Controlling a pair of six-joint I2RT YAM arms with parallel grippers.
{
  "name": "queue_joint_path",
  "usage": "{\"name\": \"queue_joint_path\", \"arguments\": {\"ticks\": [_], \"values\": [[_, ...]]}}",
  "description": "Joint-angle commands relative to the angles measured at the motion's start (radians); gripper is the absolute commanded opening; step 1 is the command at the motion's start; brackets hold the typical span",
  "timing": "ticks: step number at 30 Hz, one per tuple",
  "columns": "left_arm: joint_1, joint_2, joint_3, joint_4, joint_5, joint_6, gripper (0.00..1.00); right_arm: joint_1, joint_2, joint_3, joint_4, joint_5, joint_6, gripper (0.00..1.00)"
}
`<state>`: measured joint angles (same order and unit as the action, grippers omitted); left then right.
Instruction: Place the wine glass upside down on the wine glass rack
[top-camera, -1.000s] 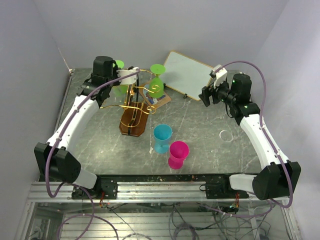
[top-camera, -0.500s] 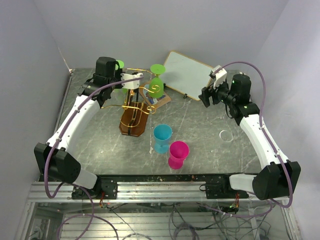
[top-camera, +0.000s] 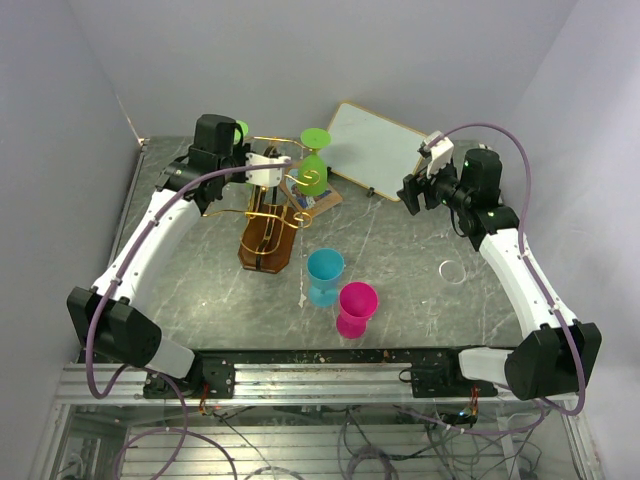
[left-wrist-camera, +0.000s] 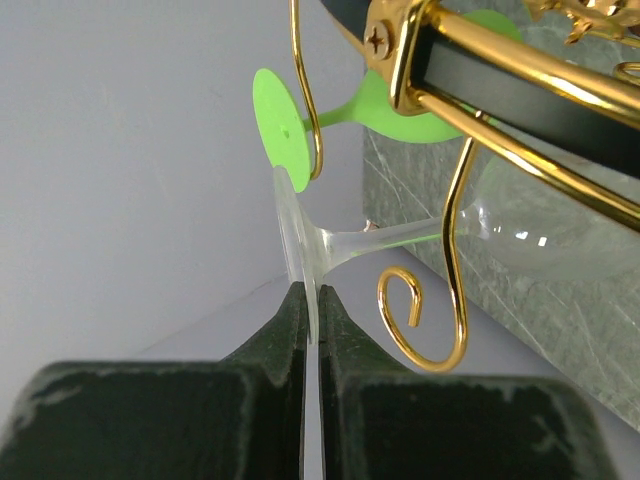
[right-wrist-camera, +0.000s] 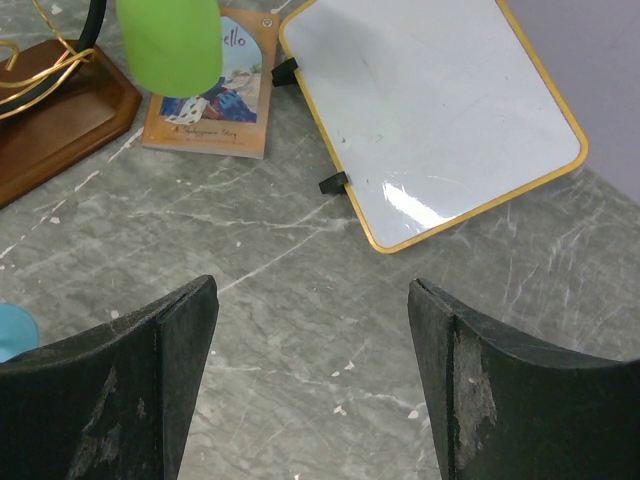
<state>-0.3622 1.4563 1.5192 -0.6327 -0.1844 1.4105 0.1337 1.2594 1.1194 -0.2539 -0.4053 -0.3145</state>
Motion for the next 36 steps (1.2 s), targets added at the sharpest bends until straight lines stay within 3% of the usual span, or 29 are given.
{"name": "queue_joint_path", "arguments": {"ticks": [1, 36], "values": [[-0.012, -0.019, 0.045, -0.022, 0.023, 0.029, 0.07, 0.000, 0.011, -0.012, 0.016, -0.008, -0.009, 0.76], [-0.029, -0.095, 0.035, -0.120, -0.066, -0.052, 0.07, 0.000, 0.022, -0.013, 0.013, -0.006, -0.016, 0.77]]}}
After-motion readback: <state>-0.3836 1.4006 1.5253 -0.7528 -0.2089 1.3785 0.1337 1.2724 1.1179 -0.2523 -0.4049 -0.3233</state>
